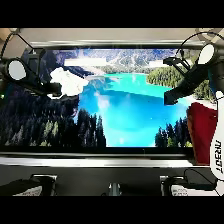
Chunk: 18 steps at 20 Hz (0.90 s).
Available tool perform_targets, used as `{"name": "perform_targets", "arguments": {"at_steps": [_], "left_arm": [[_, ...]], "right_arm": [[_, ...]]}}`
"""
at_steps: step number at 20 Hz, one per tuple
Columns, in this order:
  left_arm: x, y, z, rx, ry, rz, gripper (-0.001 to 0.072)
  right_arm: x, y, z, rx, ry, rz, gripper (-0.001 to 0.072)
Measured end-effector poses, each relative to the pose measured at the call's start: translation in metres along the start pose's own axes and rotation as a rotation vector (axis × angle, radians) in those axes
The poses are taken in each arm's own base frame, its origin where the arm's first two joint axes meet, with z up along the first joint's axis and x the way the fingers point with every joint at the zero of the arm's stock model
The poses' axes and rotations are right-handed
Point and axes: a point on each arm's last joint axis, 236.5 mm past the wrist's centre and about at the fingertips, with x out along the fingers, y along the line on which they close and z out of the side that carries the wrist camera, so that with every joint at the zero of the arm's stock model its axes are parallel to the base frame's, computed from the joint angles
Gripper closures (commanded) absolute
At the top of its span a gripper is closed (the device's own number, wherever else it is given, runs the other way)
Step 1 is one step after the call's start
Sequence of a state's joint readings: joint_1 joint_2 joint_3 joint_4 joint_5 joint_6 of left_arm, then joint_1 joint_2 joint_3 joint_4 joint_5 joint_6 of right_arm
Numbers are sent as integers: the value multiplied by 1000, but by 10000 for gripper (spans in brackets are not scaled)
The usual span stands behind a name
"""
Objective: Fold the shirts.
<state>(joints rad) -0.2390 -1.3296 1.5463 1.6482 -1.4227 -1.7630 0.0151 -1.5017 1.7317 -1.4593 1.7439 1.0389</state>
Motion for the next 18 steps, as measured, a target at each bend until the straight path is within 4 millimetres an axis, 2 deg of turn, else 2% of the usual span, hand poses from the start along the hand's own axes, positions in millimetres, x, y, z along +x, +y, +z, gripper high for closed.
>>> {"name": "perform_targets", "arguments": {"at_steps": [18], "left_arm": [[0,0,0,0,-1,0,99]], "right_arm": [[0,0,0,0,0,0,23]]}}
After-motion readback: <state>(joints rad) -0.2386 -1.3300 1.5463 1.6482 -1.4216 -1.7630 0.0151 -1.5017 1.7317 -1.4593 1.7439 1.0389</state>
